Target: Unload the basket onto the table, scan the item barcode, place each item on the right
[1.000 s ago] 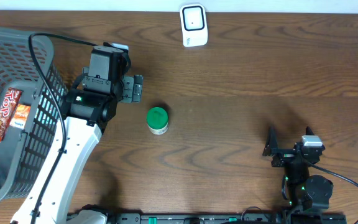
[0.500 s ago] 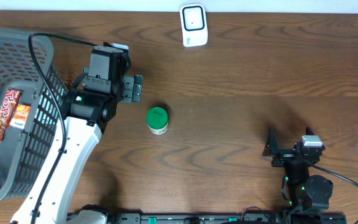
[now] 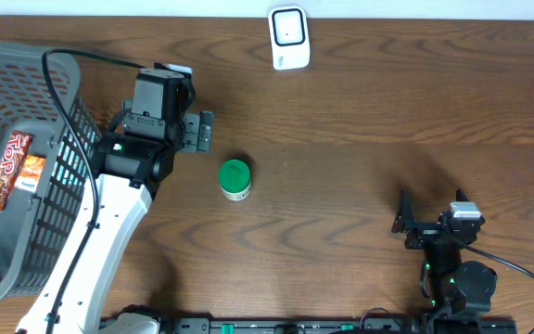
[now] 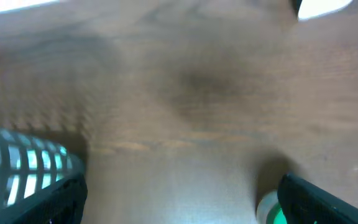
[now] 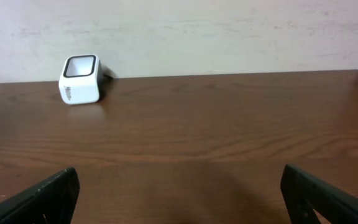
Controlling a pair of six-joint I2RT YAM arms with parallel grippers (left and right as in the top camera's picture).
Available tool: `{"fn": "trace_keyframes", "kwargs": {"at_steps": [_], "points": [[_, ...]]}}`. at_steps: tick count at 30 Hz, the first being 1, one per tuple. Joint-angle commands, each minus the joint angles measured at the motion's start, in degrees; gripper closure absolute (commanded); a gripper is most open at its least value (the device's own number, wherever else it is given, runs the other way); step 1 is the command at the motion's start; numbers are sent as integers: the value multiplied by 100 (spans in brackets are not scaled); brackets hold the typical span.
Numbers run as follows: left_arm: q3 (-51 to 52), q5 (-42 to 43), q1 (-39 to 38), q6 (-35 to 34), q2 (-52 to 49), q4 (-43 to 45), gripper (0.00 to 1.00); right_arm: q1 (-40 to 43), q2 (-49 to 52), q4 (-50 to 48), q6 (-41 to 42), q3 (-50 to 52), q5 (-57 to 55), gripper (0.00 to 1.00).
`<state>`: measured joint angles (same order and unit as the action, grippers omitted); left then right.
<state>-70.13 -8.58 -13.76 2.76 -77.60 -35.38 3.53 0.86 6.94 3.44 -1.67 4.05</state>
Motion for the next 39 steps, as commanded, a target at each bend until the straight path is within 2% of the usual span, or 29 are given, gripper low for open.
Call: {"fn": "trace_keyframes", "kwargs": {"at_steps": [1,9,14,16,19,26,29,33,39], "points": [[-103,-90,7,-76,13,219,2,50,-11,57,15,-24,-13,1],[-348,-98,-28,-74,190,334,2,50,-11,57,15,-24,-13,1],[-1679,-140,208,-203,455,74,2,50,-11,57,15,-24,-13,1],[-2365,-162,507,-367,474,-138,2,50,-11,57,15,-24,-13,1],[-3300,-160,1567,-763,380,-584,2,50,-11,57,15,-24,-13,1],[-3484,-79,4238,-2118,-177,-1609,2,50,-11,57,15,-24,-13,1],[-3484,433,4994,-2282,-739,-1943,2,50,-11,57,15,-24,-13,1],[-3484,817,5390,-2343,-1545,-2041,2,50,-11,57,15,-24,-13,1],[-3484,809,5348,-2865,-2671,-2140,2,50,-11,57,15,-24,-13,1]]}}
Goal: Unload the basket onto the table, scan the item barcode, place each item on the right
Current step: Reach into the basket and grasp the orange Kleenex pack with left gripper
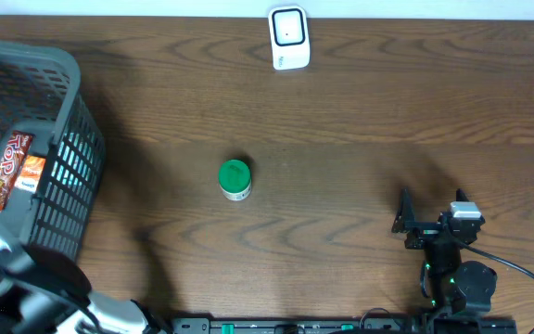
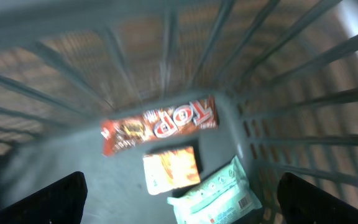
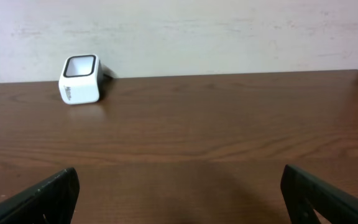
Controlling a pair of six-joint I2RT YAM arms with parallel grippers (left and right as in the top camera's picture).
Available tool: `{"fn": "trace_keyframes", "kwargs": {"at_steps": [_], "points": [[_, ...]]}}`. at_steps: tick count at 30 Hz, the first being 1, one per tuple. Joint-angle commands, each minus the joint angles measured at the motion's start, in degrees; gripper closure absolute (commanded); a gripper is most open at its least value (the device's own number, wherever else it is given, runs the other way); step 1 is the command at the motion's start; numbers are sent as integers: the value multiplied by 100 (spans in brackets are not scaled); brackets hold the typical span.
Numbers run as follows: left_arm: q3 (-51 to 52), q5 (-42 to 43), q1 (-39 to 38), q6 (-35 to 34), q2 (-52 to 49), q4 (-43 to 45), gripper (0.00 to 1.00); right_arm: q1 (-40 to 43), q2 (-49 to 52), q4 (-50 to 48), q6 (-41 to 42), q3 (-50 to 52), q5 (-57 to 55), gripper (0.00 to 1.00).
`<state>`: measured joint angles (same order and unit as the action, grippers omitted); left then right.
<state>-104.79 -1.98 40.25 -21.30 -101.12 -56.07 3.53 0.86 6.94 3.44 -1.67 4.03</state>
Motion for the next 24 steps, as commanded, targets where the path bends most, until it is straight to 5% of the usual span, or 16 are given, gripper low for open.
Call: {"fn": "trace_keyframes", "kwargs": {"at_steps": [1,24], "points": [[-17,149,-72,-595,-496,-72,2,50,-11,57,15,-24,-11,1],[306,-184,-297,-1572,-2057,-138,2,50,-11,57,15,-24,-11,1]]}}
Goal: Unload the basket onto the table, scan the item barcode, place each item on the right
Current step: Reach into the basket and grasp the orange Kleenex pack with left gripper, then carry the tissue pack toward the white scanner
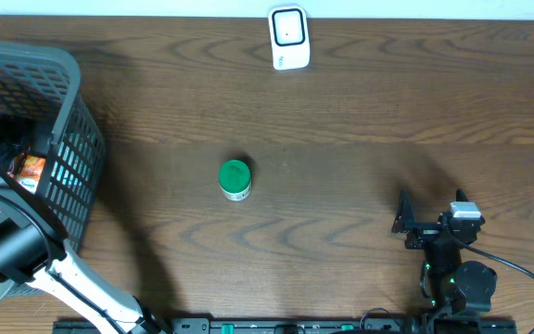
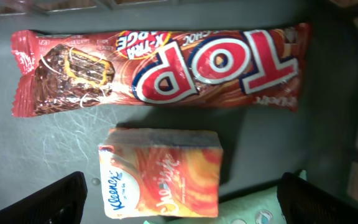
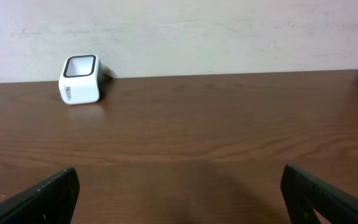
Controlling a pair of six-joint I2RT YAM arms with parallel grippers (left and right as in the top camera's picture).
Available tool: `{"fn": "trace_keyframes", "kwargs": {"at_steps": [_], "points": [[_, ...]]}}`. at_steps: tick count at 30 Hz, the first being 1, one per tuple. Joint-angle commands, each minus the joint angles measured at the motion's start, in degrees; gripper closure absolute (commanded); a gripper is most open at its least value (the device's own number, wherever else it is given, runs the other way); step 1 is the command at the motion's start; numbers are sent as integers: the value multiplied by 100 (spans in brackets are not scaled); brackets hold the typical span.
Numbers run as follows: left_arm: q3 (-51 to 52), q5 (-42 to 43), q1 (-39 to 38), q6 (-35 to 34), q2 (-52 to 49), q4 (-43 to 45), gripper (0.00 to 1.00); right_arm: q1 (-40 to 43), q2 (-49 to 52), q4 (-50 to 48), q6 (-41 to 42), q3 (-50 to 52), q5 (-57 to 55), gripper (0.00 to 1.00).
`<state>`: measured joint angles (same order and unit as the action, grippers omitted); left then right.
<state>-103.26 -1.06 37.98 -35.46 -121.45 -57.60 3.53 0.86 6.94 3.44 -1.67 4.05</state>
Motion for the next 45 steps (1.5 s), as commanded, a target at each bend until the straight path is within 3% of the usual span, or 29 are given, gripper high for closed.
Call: {"fn": "trace_keyframes", "kwargs": {"at_steps": [1,23,25,26,28,31,38,45], "points": [[197,-282,-87,-153,-31,48,2,50,-11,57,15,-24,-13,1],[1331,-608,-205,-173,-105,885,0,50,-11,57,15,-24,-13,1],[1329,-608,-199,-168,-94,885,21,50,-11,57,15,-24,-13,1],[1320,-610,-173,-168,-63,887,37,50,-11,57,15,-24,-13,1],[1257,-610,-109,-157,-2,848,43,50,-11,57,15,-24,-13,1],[964,-608,94,234,367,623,43,50,-11,57,15,-24,-13,1],[732,-509,337,262,1895,461,43,50,-11,57,15,-24,-13,1],[728,1580,-61,247,3847,280,43,50,-11,57,15,-24,-13,1]]}}
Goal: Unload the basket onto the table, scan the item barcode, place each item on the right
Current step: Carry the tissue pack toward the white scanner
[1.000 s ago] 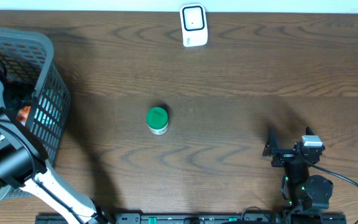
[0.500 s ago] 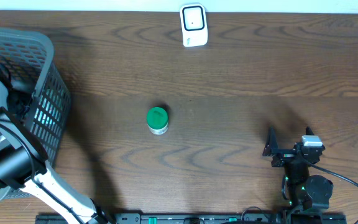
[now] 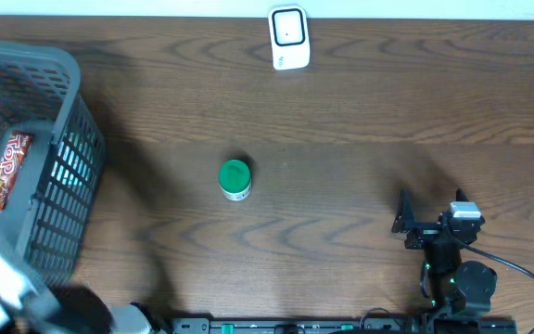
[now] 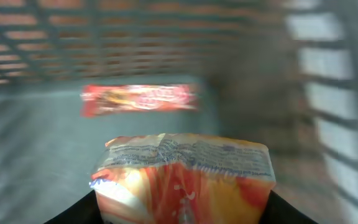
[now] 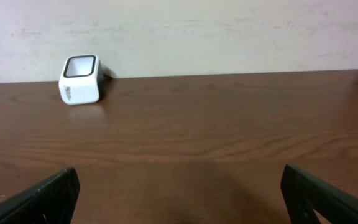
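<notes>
An orange Kleenex tissue pack (image 4: 182, 177) fills the bottom of the left wrist view, with my left gripper (image 4: 182, 208) shut on it, held above the floor of the grey basket (image 3: 63, 158). Beyond it a red TOP chocolate bar (image 4: 140, 99) lies on the basket floor, also seen from overhead (image 3: 7, 172). In the overhead view my left arm is only a blur at the lower left. The white barcode scanner (image 3: 288, 37) stands at the table's far edge, well to the right of the basket. My right gripper (image 5: 179, 199) rests open near the front right, holding nothing.
A small jar with a green lid (image 3: 235, 179) stands on the wooden table between the basket and my right arm (image 3: 448, 250). The scanner (image 5: 79, 79) sits against the pale wall at the back. The basket's mesh walls (image 4: 328, 93) surround the left gripper.
My left gripper was open just above the tissue pack and chocolate bar; now it is shut on the tissue pack and higher in the basket. The right arm has not moved.
My left gripper was open over the table beside the green-lidded jar. Then it was open above the basket, looking down at the items. Then it was close over the tissue pack and bar. Now it holds the tissue pack.
</notes>
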Controlling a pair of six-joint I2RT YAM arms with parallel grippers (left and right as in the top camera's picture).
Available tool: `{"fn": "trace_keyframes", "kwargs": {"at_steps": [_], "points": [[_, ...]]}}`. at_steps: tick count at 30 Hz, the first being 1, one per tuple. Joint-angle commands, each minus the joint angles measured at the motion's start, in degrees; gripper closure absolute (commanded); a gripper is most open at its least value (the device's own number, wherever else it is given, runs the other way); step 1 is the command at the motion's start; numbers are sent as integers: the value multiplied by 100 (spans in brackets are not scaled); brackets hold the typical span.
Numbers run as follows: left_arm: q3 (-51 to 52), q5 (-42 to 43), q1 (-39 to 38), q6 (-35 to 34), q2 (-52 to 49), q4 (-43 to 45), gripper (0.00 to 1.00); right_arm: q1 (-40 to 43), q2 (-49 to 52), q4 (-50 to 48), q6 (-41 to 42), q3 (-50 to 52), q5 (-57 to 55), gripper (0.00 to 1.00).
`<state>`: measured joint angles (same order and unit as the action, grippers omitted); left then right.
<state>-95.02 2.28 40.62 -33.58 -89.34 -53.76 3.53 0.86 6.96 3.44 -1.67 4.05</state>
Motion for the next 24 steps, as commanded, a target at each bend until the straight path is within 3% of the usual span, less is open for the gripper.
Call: {"fn": "trace_keyframes", "kwargs": {"at_steps": [1,7,15,24], "points": [[-96,1478,-549,26,844,-109,43,50,-11,55,15,-24,-13,1],[-94,1709,-2570,-203,1331,55,43,50,-11,55,15,-24,-13,1],[-79,334,-5718,-319,415,507,42,50,-11,55,15,-24,-13,1],[-79,-44,-7219,-315,-1517,859,42,50,-11,55,15,-24,-13,1]]}}
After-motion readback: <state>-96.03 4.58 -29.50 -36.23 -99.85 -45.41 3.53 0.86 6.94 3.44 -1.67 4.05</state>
